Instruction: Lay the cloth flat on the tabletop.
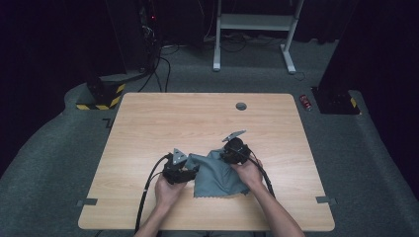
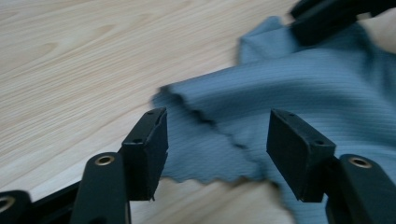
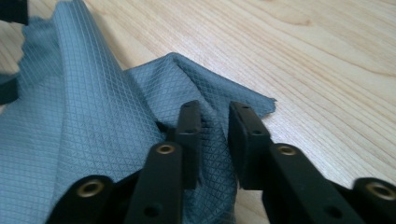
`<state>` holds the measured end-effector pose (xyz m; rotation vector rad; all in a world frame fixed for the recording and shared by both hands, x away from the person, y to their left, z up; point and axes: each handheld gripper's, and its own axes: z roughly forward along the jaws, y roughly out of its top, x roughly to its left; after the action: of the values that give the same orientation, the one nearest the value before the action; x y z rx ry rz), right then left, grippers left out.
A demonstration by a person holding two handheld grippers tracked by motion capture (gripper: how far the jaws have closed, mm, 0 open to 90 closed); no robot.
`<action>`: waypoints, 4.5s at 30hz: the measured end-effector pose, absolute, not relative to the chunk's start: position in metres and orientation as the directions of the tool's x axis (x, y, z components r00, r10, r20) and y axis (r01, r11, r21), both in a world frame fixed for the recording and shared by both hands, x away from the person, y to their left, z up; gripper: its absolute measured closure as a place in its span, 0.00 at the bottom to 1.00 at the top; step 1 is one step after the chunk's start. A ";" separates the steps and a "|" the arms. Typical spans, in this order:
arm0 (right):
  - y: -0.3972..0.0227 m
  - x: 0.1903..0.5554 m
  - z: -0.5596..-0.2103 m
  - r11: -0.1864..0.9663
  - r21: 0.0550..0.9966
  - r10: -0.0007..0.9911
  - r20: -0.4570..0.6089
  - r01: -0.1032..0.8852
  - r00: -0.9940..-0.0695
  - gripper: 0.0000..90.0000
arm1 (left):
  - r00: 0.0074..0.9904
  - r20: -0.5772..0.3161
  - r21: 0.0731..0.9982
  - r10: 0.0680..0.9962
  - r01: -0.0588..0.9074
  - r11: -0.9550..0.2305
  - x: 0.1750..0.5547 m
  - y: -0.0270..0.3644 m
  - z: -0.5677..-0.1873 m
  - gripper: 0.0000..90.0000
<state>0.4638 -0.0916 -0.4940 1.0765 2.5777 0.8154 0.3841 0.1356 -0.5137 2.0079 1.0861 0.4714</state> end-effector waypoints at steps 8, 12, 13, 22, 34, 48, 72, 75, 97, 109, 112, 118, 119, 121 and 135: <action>-0.096 0.465 -0.494 0.584 0.574 0.698 0.007 0.575 -0.716 0.97 | 0.586 0.011 0.741 0.810 0.539 -0.400 0.380 0.122 -0.523 0.40; -0.098 0.463 -0.489 0.589 0.588 0.694 -0.015 0.555 -0.720 0.98 | 0.580 0.009 0.755 0.815 0.530 -0.385 0.377 0.126 -0.526 0.40; -0.098 0.462 -0.488 0.583 0.590 0.698 -0.013 0.558 -0.716 0.98 | 0.578 0.011 0.757 0.816 0.528 -0.384 0.376 0.127 -0.526 0.40; -0.121 0.452 -0.468 0.530 0.661 0.730 -0.036 0.532 -0.682 0.98 | 0.581 0.007 0.759 0.814 0.527 -0.383 0.372 0.129 -0.526 0.41; -0.158 0.437 -0.495 0.526 0.583 0.770 -0.017 0.619 -0.638 0.89 | 0.570 -0.003 0.757 0.822 0.538 -0.370 0.373 0.130 -0.527 0.40; -0.139 0.467 -0.495 0.442 0.620 0.796 0.061 0.648 -0.602 0.90 | 0.570 -0.002 0.757 0.822 0.538 -0.371 0.373 0.130 -0.526 0.40; -0.105 0.377 -0.486 0.633 0.677 0.549 -0.052 0.374 -0.834 0.81 | 0.569 -0.001 0.756 0.822 0.538 -0.372 0.373 0.130 -0.526 0.39; -0.113 0.381 -0.475 0.597 0.700 0.591 -0.054 0.391 -0.805 0.78 | 0.568 -0.001 0.756 0.823 0.539 -0.371 0.373 0.130 -0.526 0.39; -0.120 0.421 -0.470 0.577 0.675 0.657 -0.049 0.460 -0.752 0.99 | 0.568 -0.001 0.756 0.823 0.539 -0.371 0.373 0.130 -0.526 0.39; -0.194 0.462 -0.492 0.398 0.606 0.883 -0.050 0.688 -0.467 0.91 | 0.568 -0.001 0.757 0.823 0.538 -0.371 0.373 0.130 -0.526 0.39; -0.190 0.457 -0.490 0.400 0.624 0.877 -0.046 0.672 -0.479 0.81 | 0.567 0.002 0.757 0.824 0.538 -0.372 0.373 0.130 -0.526 0.39; -0.157 0.448 -0.477 0.463 0.666 0.805 -0.040 0.585 -0.592 0.77 | 0.568 0.000 0.756 0.823 0.539 -0.371 0.373 0.130 -0.526 0.39; -0.148 0.448 -0.479 0.481 0.658 0.790 -0.039 0.579 -0.612 0.76 | 0.567 -0.001 0.757 0.824 0.539 -0.371 0.373 0.130 -0.526 0.39; -0.133 0.453 -0.486 0.503 0.640 0.774 -0.036 0.581 -0.632 0.75 | 0.567 0.002 0.756 0.823 0.538 -0.373 0.373 0.130 -0.526 0.39; -0.110 0.460 -0.505 0.586 0.588 0.732 -0.090 0.557 -0.675 0.88 | 0.566 0.003 0.756 0.824 0.538 -0.373 0.373 0.130 -0.526 0.39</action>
<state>0.4603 -0.1096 -0.5045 1.0500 2.4958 0.7613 0.3728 0.1304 -0.5264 2.0688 1.0866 0.5000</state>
